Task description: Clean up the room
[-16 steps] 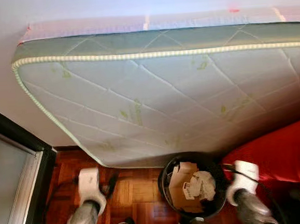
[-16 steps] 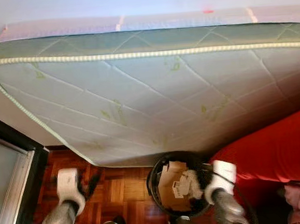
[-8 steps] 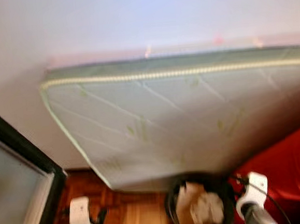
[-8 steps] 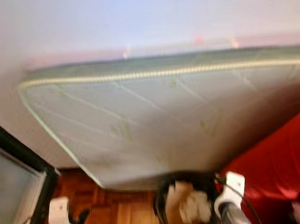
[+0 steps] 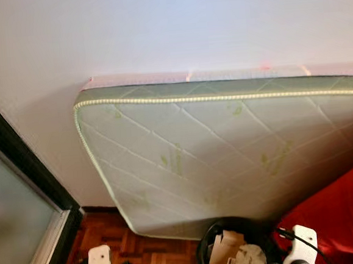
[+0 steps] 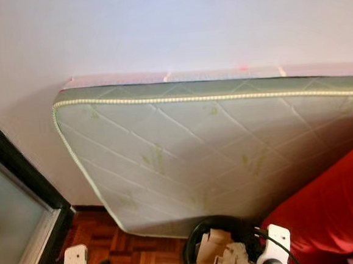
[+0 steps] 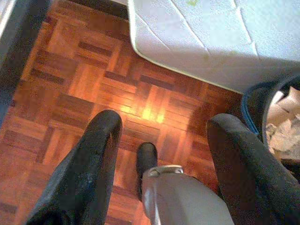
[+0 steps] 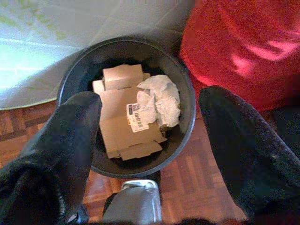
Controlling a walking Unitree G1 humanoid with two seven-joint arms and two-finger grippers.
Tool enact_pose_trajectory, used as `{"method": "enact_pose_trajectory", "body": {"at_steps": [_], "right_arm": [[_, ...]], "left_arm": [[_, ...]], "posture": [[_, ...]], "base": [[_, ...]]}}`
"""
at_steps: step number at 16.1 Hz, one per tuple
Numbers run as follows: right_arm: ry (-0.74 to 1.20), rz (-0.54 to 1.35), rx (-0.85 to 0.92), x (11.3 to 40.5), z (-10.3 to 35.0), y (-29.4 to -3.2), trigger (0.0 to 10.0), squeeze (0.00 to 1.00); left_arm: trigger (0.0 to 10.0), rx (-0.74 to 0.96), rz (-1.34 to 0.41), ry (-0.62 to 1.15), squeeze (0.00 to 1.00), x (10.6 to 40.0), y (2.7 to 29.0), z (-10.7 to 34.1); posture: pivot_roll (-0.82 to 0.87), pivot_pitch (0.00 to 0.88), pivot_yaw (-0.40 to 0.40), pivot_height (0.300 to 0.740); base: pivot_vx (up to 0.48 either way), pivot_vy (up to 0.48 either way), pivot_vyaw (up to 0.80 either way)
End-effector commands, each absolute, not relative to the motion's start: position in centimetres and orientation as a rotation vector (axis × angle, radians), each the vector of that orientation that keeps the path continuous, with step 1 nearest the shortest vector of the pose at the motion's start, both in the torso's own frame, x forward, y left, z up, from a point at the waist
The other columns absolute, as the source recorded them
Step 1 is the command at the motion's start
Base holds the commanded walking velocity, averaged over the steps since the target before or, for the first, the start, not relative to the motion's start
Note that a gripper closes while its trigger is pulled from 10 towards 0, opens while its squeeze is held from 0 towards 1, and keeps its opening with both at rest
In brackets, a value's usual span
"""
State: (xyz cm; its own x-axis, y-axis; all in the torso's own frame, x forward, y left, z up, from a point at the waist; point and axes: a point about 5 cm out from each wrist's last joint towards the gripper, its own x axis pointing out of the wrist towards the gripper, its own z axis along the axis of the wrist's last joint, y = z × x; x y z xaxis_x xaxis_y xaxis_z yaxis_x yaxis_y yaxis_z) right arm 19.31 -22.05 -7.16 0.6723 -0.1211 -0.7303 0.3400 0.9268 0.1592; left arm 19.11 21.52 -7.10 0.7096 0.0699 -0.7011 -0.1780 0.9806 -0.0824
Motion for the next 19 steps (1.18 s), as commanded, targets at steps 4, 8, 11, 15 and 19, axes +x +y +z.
{"method": "enact_pose_trajectory", "body": {"at_steps": [4, 8, 11, 15, 19], "right_arm": [[0.827, -0.267, 0.303, 18.7, -7.6, -21.8, 10.0, 0.0], [0.832, -0.264, 0.303, 18.6, -7.6, -21.8, 10.0, 0.0], [0.838, -0.258, 0.299, 18.4, -7.7, -21.8, 10.0, 0.0], [0.843, -0.255, 0.294, 18.4, -7.8, -21.8, 10.0, 0.0], [0.837, -0.271, 0.303, 18.4, -7.7, -21.8, 10.0, 0.0]], "left_arm": [[10.0, -0.147, 0.159, 0.862, 0.0, 16.4, 23.4, -8.1], [10.0, -0.137, 0.157, 0.889, 0.0, 15.9, 23.6, -8.2], [10.0, -0.137, 0.149, 0.902, 0.0, 16.1, 22.9, -8.4], [10.0, -0.137, 0.12, 0.9, 0.0, 17.4, 20.5, -8.4], [10.0, -0.131, 0.119, 0.873, 0.0, 18.9, 20.2, -7.8]], "posture": [[0.0, 0.0, -0.011, 0.74], [0.0, 0.0, 0.004, 0.74], [0.0, 0.0, 0.002, 0.74], [0.01, 0.0, -0.002, 0.74], [0.02, 0.0, -0.006, 0.74]], "base": [[0.0, 0.0, 0.0], [0.0, 0.0, 0.0], [0.0, 0.0, 0.0], [-0.126, 0.0, 0.0], [-0.259, 0.0, 0.0]]}}
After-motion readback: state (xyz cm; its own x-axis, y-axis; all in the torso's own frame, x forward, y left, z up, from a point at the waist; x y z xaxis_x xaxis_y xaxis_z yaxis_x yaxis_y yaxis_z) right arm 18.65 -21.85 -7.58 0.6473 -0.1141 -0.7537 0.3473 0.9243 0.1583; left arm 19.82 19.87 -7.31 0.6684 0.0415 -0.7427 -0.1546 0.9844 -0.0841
